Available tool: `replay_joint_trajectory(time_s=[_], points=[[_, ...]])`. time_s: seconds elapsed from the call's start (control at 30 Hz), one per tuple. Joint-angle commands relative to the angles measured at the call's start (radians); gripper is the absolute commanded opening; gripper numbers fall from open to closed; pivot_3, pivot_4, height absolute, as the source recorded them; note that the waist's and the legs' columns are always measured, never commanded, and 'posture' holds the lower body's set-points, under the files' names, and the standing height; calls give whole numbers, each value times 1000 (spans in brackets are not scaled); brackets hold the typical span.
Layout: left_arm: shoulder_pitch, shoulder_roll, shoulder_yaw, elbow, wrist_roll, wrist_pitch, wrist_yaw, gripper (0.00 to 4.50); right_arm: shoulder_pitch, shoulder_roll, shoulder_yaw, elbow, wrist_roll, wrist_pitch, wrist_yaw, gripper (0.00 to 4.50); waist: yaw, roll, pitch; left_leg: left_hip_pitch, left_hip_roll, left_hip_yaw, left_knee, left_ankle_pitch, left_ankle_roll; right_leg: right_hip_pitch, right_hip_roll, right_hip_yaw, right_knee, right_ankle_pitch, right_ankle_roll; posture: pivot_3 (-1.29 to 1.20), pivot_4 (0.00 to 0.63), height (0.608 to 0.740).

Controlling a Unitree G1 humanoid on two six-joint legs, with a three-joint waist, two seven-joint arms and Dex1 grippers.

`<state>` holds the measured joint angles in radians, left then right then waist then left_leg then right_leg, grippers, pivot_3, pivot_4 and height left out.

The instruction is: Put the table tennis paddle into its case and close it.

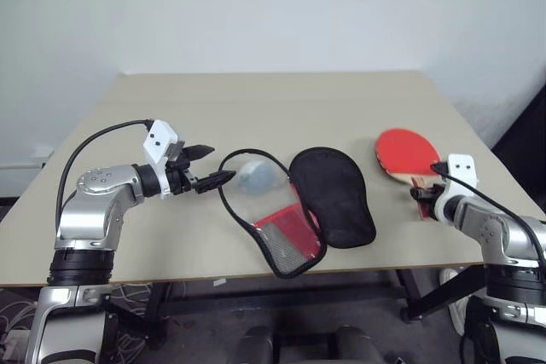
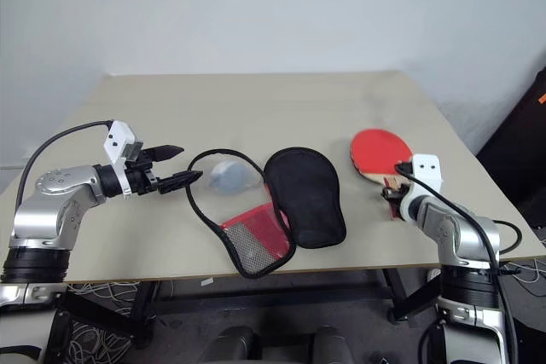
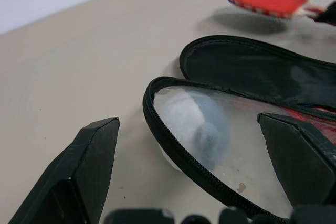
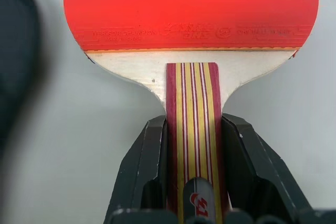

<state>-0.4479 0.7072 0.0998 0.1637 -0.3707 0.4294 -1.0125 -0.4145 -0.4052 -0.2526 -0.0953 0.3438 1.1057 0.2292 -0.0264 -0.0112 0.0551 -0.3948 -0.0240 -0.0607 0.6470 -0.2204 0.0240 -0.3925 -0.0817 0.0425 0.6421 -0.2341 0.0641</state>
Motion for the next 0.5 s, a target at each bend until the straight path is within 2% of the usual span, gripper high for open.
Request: replay_joint_trajectory(time_s=[0.03, 0.3, 0.5], points=[[-42, -2, 6, -15, -5, -14, 3, 4500, -56, 73, 41, -171, 50, 76, -33, 1091, 0, 0, 0, 0, 0, 0, 0, 0, 0, 0, 0, 0, 0, 0, 0, 0, 0, 740], [-53, -4, 1, -5, -1, -16, -3, 4500, -16, 236, 121, -295, 33, 196, -120, 1091, 6, 0, 0, 0, -1, -1, 1, 0, 0, 1, -1, -1, 0, 0, 0, 0, 0, 740], [-70, -3, -3, 14, 4, -21, -11, 4500, 65, 266, 152, -309, 18, 228, -142, 1091, 4, 0, 0, 0, -1, -1, 0, 0, 0, 0, 0, -1, 0, 0, 0, 0, 0, 740]])
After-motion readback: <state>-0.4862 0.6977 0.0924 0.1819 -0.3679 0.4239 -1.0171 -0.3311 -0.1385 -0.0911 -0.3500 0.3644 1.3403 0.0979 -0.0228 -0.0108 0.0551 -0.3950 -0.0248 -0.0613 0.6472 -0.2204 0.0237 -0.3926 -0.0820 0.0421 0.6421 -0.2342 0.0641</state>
